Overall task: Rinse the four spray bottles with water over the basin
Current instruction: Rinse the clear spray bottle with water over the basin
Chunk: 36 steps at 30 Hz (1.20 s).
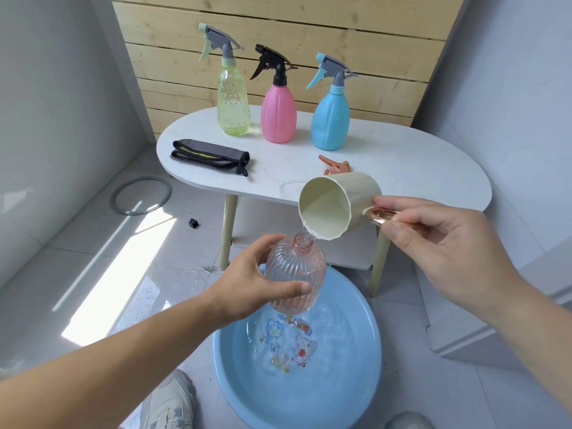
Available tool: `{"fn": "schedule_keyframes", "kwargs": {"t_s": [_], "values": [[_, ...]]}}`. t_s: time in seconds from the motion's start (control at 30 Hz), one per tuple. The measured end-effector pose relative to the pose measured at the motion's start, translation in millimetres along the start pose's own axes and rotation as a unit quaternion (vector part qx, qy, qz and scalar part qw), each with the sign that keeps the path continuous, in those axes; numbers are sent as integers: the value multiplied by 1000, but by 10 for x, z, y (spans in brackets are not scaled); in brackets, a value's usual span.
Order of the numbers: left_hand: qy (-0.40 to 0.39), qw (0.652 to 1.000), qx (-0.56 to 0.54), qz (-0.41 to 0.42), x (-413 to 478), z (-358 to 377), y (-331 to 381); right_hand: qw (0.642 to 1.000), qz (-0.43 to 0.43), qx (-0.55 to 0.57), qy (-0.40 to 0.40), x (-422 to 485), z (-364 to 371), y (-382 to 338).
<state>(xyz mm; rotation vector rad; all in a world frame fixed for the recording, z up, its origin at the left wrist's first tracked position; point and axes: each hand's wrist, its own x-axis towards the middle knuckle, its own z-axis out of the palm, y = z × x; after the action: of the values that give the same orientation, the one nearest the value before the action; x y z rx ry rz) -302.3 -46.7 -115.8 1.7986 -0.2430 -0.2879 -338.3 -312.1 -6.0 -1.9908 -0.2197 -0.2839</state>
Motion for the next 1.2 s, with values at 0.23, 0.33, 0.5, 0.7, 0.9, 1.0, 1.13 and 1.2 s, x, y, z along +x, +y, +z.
{"fn": "schedule_keyframes", "kwargs": {"t_s": [0.23, 0.33, 0.5, 0.7, 0.9, 1.0, 1.13, 1.2], "values": [[3, 1000, 8, -3, 5, -5, -17, 1000, 3, 12, 2, 1, 6, 33], [1, 1000, 7, -3, 2, -6, -12, 1000, 7, 12, -2, -1, 24, 27], [4, 1000, 3, -3, -8, -6, 4, 993, 80, 86, -5, 39, 37, 140], [22, 1000, 2, -10, -15, -71, -22, 943, 257, 208, 33, 50, 147, 627], [40, 999, -1, -24, -10, -112, -91, 893, 423, 150, -36, -55, 517, 1383], [39, 999, 1, -29, 5, -97, -106, 878, 464, 94, -68, -210, 766, 1714], [27, 999, 8, -25, 48, -64, -131, 868, 487, 44, -88, -357, 1006, 1998], [29, 999, 6, -27, 63, -48, -134, 887, 445, -29, -121, -385, 1072, 2076]]}}
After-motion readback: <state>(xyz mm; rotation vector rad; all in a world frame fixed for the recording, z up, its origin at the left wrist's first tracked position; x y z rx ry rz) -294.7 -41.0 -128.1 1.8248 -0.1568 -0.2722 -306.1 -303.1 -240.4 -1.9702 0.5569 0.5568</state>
